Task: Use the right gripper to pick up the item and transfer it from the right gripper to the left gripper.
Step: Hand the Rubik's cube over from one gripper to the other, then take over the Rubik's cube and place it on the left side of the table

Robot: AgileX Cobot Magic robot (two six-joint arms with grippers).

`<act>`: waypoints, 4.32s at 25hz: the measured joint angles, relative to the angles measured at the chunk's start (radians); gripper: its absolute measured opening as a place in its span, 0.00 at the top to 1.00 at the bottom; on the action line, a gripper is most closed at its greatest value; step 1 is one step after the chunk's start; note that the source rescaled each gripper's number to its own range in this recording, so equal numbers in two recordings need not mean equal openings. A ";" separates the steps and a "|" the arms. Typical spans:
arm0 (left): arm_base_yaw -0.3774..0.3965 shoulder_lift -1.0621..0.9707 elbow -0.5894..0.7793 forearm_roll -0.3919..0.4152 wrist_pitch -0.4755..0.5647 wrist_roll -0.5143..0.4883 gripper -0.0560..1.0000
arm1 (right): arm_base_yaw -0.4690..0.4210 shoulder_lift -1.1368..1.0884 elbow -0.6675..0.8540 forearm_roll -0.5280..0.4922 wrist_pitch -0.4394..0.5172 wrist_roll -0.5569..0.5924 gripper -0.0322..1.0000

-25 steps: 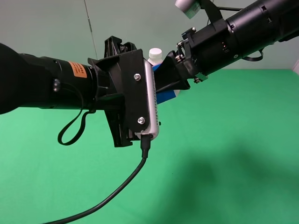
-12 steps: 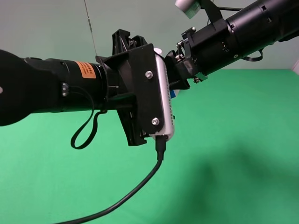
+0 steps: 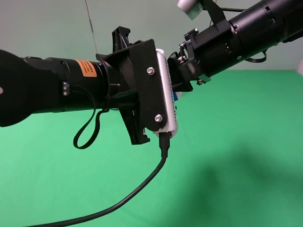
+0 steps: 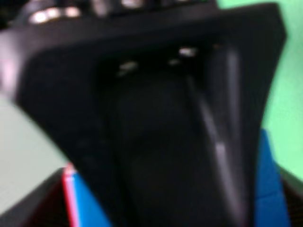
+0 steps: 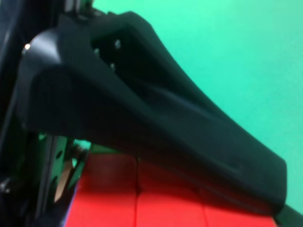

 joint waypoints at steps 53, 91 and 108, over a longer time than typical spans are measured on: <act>-0.001 0.001 -0.001 0.001 0.025 -0.009 0.92 | 0.000 -0.163 0.000 -0.294 -0.028 0.225 0.00; -0.001 0.001 -0.001 0.001 -0.093 -0.356 0.92 | -0.034 -0.807 0.283 -1.012 0.029 0.906 0.00; -0.001 -0.073 -0.002 -0.001 0.144 -0.621 0.92 | -0.034 -1.115 0.476 -1.020 0.076 0.947 0.00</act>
